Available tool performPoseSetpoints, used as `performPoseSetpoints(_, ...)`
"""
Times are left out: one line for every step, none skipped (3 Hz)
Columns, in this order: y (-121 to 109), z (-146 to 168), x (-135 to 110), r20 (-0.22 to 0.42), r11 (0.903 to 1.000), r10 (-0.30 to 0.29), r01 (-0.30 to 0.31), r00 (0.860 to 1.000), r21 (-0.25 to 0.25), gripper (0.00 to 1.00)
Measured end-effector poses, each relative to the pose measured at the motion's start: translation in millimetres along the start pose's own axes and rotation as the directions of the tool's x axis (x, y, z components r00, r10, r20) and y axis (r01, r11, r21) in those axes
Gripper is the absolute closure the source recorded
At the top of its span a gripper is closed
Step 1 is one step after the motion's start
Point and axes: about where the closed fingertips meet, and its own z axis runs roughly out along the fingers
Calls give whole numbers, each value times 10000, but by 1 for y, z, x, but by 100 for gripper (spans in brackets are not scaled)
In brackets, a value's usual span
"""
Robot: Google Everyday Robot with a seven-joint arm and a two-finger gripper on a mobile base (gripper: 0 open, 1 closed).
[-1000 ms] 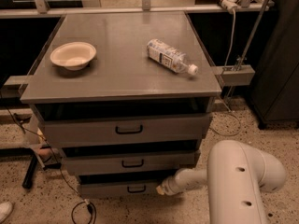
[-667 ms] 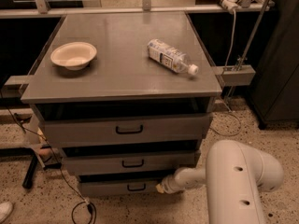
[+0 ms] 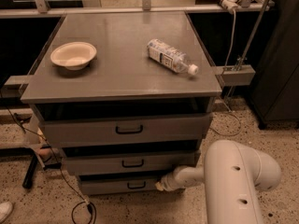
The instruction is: Close bottom drawer
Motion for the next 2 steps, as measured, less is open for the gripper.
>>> performPoseSetpoints(5,-4,8,-159,9999,-47,46,9999,-112,100)
performPoseSetpoints(-19,-44,8,-138,9962,484,-473,9987,731,100)
